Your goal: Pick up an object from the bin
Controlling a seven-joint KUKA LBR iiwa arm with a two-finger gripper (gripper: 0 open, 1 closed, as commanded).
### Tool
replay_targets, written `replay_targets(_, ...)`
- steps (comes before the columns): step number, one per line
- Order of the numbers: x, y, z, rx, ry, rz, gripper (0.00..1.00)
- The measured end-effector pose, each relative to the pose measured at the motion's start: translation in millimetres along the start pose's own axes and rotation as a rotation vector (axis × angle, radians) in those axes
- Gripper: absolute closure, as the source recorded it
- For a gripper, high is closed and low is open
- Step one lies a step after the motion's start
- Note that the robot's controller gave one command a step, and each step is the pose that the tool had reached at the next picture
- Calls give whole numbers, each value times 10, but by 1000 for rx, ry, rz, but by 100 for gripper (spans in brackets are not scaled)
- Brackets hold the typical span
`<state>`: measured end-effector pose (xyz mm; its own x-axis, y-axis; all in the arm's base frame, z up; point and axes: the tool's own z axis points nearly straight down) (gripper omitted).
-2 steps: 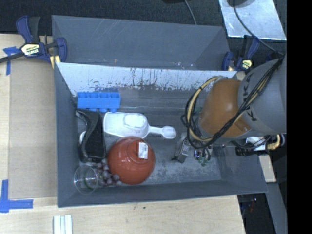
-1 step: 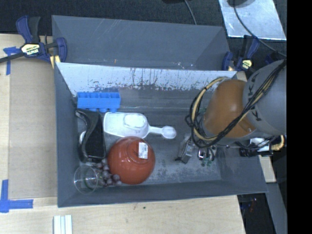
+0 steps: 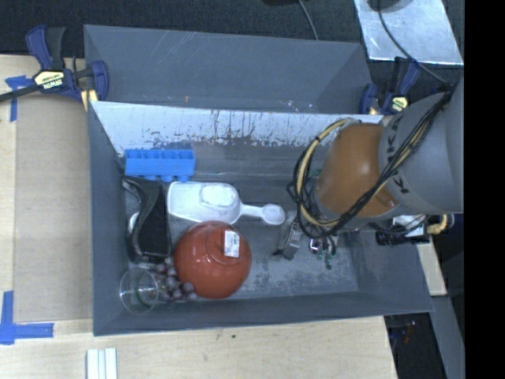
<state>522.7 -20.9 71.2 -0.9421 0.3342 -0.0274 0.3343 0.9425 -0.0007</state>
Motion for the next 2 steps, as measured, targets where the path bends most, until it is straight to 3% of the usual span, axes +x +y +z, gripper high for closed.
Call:
replay_targets(1, 24, -32, -12, 3, 0, 0, 100)
replay_targets(2, 32, 88, -103, -1, -5, -14, 100)
